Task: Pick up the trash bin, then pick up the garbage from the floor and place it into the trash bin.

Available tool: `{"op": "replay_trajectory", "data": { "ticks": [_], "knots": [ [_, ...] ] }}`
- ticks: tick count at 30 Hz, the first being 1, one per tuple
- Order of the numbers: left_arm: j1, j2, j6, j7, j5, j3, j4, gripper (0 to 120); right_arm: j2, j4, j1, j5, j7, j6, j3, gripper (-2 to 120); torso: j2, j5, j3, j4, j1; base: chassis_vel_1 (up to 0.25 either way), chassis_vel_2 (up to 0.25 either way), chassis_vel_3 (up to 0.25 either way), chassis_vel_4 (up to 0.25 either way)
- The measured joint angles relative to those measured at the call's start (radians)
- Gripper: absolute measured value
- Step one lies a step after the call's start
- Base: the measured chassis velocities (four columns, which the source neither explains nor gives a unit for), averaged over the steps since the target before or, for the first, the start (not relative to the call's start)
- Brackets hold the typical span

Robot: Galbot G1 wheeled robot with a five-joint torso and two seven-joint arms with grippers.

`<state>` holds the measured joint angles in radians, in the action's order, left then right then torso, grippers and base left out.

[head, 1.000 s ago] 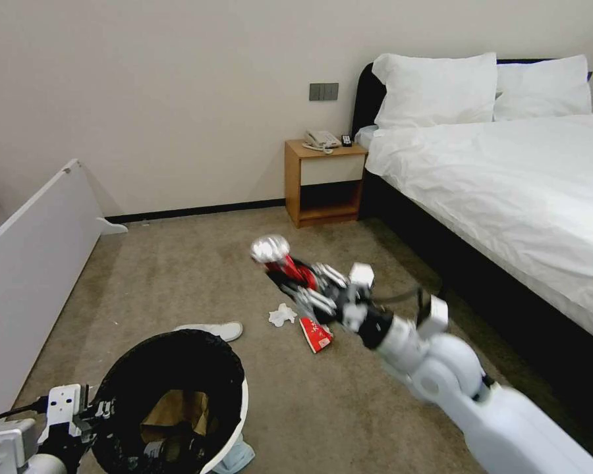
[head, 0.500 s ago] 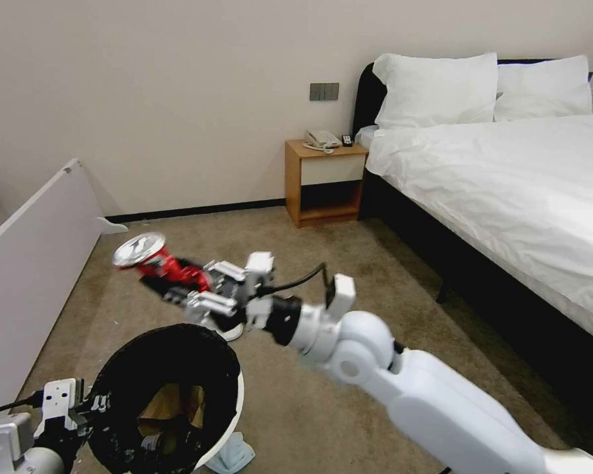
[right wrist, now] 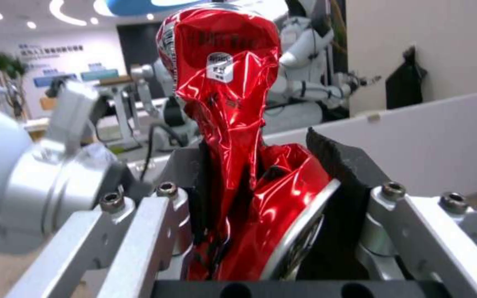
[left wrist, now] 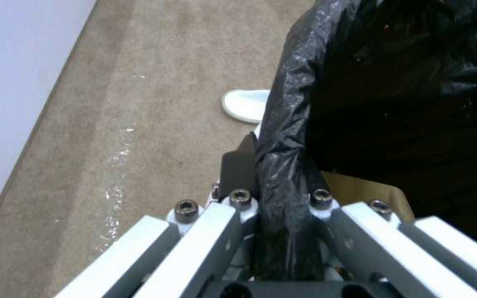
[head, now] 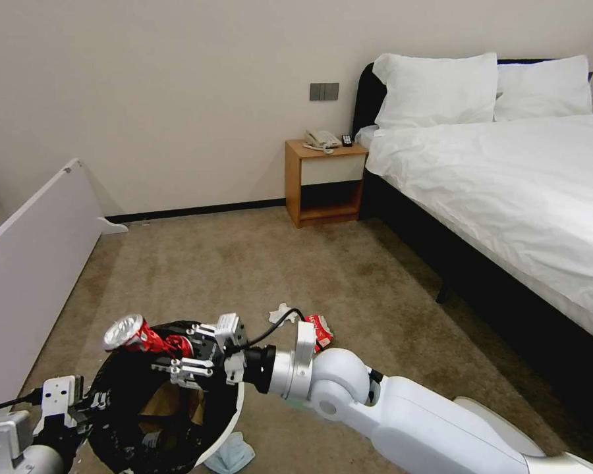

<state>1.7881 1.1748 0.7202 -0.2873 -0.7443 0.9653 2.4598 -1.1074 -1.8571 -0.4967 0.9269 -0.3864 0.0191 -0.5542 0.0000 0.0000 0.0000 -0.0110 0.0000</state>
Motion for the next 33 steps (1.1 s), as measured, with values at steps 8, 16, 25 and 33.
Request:
{"op": "replay_trajectory", "data": {
  "ticks": [8, 16, 25, 33],
  "knots": [
    [0.003, -0.001, 0.001, -0.001, -0.004, 0.004, 0.006, 3, 0.034, 0.01, -0.031, -0.066, 0.006, -0.007, -0.004, 50, 0.0, 0.0001, 0.0, -0.0001, 0.0, 0.0, 0.0, 0.0, 0.0],
    [0.004, 0.002, 0.002, -0.002, -0.007, 0.0, 0.014, 3, 0.022, 0.014, -0.037, -0.077, 0.004, -0.014, -0.007, 76, 0.0, 0.0001, 0.0, 0.0001, 0.0, 0.0, 0.0, 0.0, 0.0],
    [0.011, 0.006, 0.002, -0.003, -0.007, -0.004, 0.017, 3, 0.008, 0.017, -0.032, -0.078, -0.004, -0.024, -0.008, 99, 0.0, 0.0, 0.0, 0.0001, 0.0, 0.0, 0.0, 0.0, 0.0],
    [0.012, 0.006, 0.002, -0.004, -0.007, -0.003, 0.017, 3, 0.005, 0.013, -0.034, -0.076, -0.012, -0.038, 0.016, 100, 0.0, 0.0, 0.0, 0.0, 0.0, 0.0, 0.0, 0.0, 0.0]
  ]
}}
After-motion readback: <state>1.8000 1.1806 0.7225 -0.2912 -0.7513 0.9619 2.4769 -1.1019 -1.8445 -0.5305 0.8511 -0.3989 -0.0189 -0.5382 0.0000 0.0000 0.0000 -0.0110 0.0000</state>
